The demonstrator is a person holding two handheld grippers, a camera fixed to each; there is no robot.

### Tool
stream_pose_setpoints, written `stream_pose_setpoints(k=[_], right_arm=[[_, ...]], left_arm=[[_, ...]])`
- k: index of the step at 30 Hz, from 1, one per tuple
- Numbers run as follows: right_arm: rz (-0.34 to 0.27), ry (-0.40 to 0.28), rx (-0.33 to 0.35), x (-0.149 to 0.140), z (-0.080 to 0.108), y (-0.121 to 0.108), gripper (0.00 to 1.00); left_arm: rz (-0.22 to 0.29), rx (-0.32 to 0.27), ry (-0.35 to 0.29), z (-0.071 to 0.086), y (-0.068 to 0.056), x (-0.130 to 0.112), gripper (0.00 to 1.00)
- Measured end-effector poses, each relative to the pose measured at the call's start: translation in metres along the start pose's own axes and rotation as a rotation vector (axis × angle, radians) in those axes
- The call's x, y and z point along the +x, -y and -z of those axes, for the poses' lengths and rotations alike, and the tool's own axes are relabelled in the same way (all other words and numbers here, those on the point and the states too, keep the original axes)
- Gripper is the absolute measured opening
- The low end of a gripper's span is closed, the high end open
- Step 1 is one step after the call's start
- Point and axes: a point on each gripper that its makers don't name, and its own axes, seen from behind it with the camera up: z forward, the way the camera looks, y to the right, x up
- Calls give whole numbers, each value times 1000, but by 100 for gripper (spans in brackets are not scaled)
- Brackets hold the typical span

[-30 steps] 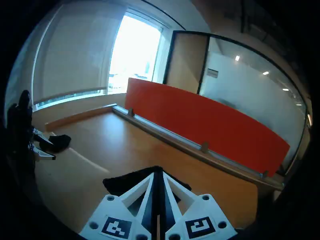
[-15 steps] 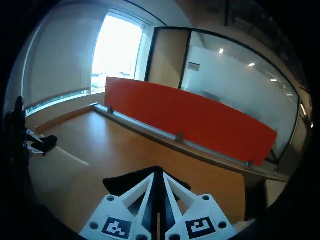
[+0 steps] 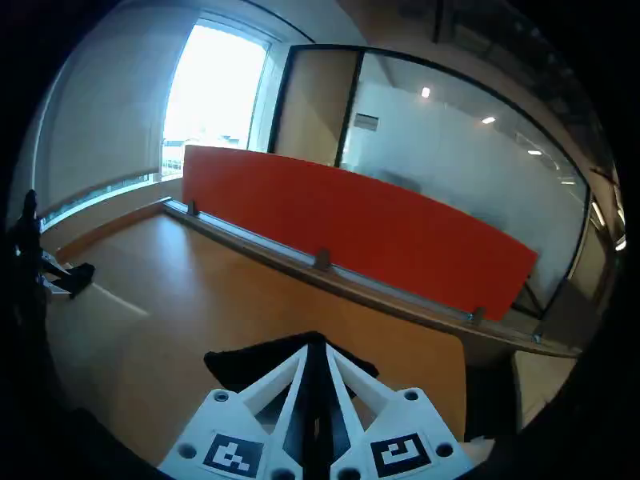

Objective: Fold towel

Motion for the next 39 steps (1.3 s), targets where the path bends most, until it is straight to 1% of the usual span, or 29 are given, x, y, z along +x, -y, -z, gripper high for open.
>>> stream_pose_setpoints(k=[5,11,17,22,28,39], right_arm=[[-4,19,-12,-10,-2,-22,2],[-18,36,-18,-21,-6,-40,2],[-26,55,-18,-34,-11,-49,2],[-27,66,-23,-41,-9,-54,2],[-44,76,-38,-53,2,-61,2],[-72,115,-86,-92,42,-68,2]], left_arm=[[-7,2,3,-3,-7,3,93],[-12,5,8,-6,-15,3,92],[-17,7,11,-6,-21,2,93],[-17,6,12,-7,-25,2,92],[-21,1,13,-9,-31,4,92],[-31,-23,10,-11,-42,6,92]])
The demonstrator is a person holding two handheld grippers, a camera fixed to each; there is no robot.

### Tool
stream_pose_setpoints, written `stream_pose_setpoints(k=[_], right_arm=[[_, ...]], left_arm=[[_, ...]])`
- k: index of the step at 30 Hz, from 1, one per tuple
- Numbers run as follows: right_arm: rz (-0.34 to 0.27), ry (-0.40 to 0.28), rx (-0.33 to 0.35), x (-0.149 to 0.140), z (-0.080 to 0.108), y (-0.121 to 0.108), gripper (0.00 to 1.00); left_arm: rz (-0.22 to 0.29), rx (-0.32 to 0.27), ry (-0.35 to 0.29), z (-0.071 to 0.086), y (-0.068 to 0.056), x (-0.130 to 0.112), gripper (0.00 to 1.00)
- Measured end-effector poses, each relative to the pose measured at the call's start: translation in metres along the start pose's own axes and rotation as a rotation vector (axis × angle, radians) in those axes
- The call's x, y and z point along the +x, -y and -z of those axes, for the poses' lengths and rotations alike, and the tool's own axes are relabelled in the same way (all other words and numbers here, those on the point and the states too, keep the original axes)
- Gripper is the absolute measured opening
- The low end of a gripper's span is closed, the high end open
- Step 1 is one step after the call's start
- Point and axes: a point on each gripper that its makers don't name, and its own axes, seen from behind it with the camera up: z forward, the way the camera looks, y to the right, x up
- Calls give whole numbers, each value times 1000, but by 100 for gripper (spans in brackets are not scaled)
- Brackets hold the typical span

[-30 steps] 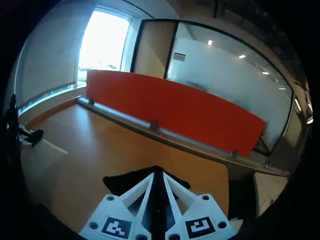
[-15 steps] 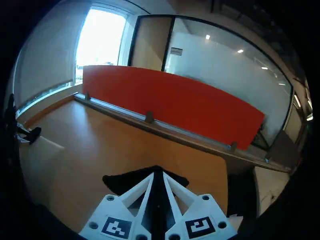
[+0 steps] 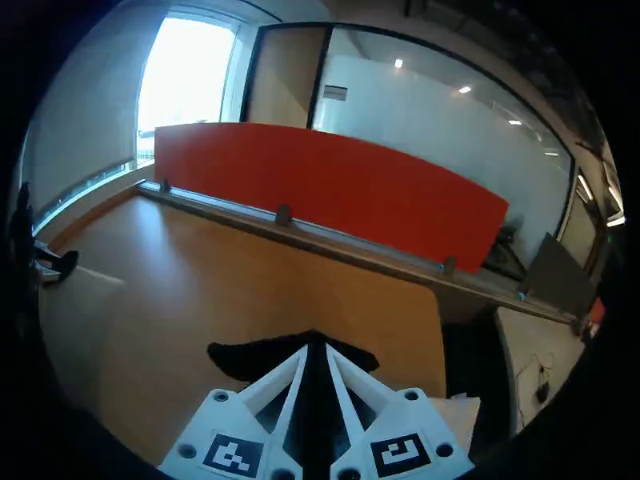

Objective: Fold towel

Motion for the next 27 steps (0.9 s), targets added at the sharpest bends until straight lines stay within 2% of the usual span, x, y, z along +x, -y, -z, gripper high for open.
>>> stream_pose_setpoints(k=[11,22,27], right_arm=[[-38,37,-46,-44,25,-4,2],[-40,84,-101,-83,41,-11,2],[-59,112,-124,-101,44,-20,2]], left_arm=[[-12,-11,-3,4,-3,-2,92],[-27,-19,-2,8,-5,-5,92],[-34,-19,-1,10,-4,-7,93]])
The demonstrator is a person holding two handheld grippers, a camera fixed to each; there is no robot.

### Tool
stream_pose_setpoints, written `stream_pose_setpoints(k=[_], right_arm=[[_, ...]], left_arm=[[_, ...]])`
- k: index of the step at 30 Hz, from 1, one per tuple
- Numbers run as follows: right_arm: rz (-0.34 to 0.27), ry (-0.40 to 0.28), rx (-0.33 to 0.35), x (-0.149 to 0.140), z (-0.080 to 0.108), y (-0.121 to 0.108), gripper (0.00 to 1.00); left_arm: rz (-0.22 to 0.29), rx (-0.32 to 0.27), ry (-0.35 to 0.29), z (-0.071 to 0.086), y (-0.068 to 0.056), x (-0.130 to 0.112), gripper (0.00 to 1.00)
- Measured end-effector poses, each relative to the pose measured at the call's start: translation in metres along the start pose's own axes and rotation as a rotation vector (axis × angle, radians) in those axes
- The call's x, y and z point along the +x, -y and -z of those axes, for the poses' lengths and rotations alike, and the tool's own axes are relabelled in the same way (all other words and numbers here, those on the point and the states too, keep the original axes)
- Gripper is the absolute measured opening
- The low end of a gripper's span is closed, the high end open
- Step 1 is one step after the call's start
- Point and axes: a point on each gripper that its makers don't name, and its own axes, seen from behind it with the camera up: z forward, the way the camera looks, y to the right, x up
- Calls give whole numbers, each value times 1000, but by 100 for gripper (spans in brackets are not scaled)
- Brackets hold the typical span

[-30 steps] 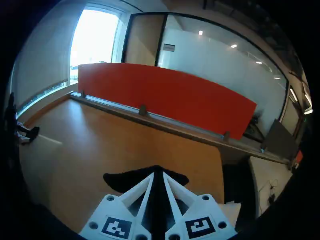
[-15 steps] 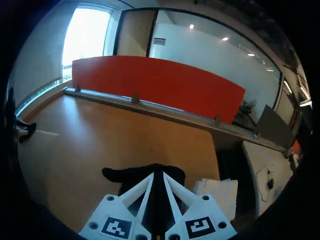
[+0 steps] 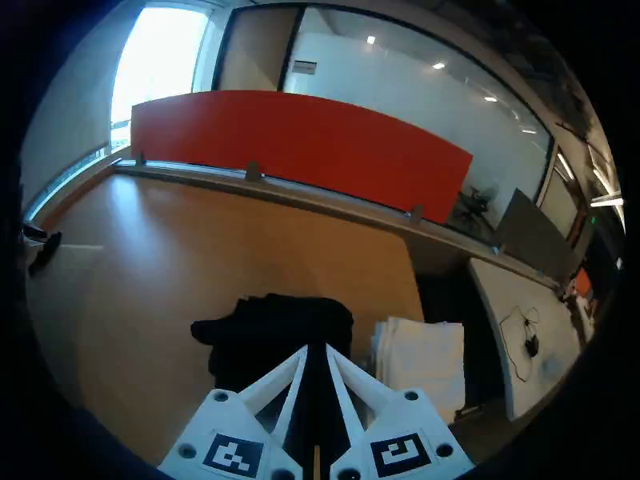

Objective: Fold towel

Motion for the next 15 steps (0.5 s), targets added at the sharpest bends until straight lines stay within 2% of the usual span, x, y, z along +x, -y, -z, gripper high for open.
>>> stream_pose_setpoints(k=[15], right_arm=[[-67,86,-38,-54,-8,-21,2]], left_arm=[[-13,14,5,4,7,-1,92]])
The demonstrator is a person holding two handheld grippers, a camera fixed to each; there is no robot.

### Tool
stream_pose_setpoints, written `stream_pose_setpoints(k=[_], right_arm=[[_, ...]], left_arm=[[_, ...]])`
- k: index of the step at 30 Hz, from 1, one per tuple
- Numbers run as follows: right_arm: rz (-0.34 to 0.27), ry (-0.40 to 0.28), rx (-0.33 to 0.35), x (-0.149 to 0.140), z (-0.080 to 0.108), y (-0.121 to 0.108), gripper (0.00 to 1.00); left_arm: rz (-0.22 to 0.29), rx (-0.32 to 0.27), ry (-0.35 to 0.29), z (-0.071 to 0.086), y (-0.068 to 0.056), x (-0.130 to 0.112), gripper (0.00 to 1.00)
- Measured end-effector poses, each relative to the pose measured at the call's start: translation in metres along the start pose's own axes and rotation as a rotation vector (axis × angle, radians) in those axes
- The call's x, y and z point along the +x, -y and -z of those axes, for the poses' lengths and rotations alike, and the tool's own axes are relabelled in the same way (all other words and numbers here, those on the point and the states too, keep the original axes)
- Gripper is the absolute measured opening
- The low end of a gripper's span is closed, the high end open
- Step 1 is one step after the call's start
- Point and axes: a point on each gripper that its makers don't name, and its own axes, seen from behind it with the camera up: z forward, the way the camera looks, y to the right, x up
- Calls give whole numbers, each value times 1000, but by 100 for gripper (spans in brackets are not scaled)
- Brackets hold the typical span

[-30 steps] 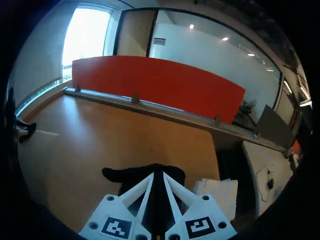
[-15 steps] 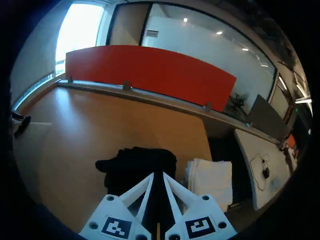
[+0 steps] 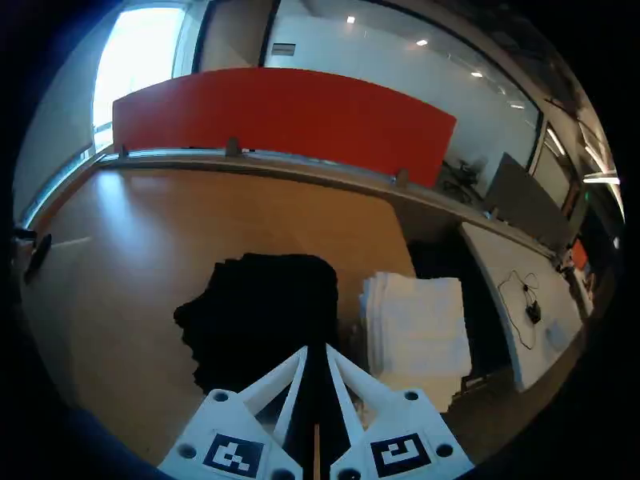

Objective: Fold towel

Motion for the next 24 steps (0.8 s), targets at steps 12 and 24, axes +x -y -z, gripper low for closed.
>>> stream_pose_setpoints(k=[12,24], right_arm=[[-35,73,-19,-39,-17,-11,2],[-53,134,-15,-69,-35,-11,2]], left_arm=[[-8,12,14,0,1,-4,92],[-10,20,21,0,-1,-7,92]])
